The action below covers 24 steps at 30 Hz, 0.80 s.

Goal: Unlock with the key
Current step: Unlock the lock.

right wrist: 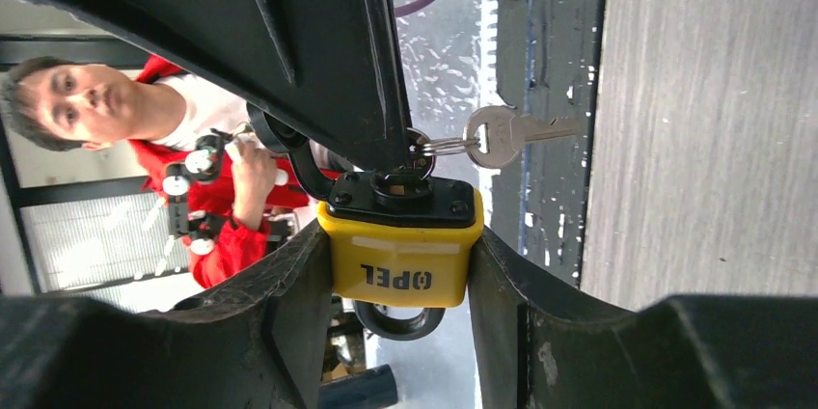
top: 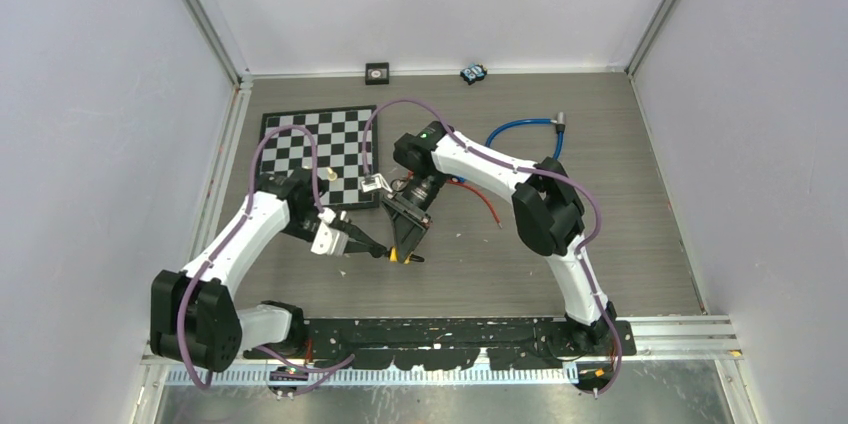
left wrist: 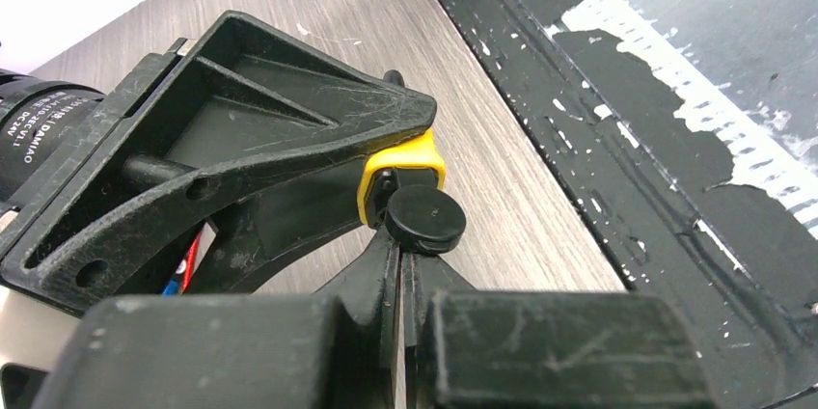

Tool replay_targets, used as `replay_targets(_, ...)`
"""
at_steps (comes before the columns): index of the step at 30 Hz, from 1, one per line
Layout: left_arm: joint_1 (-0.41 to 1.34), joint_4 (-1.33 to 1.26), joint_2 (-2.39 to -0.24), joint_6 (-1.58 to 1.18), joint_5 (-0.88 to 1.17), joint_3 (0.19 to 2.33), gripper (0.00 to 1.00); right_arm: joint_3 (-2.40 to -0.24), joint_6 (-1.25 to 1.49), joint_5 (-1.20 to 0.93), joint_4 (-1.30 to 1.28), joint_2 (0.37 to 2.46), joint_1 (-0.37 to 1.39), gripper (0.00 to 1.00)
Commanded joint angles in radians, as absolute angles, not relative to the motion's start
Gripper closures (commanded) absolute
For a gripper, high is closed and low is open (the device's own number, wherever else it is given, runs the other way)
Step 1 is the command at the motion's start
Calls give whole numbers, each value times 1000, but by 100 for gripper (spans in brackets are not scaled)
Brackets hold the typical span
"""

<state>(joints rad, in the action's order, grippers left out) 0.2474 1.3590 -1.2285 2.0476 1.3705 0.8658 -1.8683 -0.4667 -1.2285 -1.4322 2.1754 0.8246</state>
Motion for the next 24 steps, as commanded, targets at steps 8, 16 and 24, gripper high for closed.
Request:
replay_targets(8, 281, 1125, -1124, 2215, 1358, 848, 100, -1879, -390, -1176, -1272, 2039, 822, 100)
replay_targets(16, 286, 1027, -1066, 2296, 1277, 793, 100, -1842, -313, -1284, -1212, 2074, 800, 100)
replay_targets(24, 287, 1027, -1059, 2505, 1191, 785, 100, -1794, -243, -1344, -1134, 2085, 796, 100)
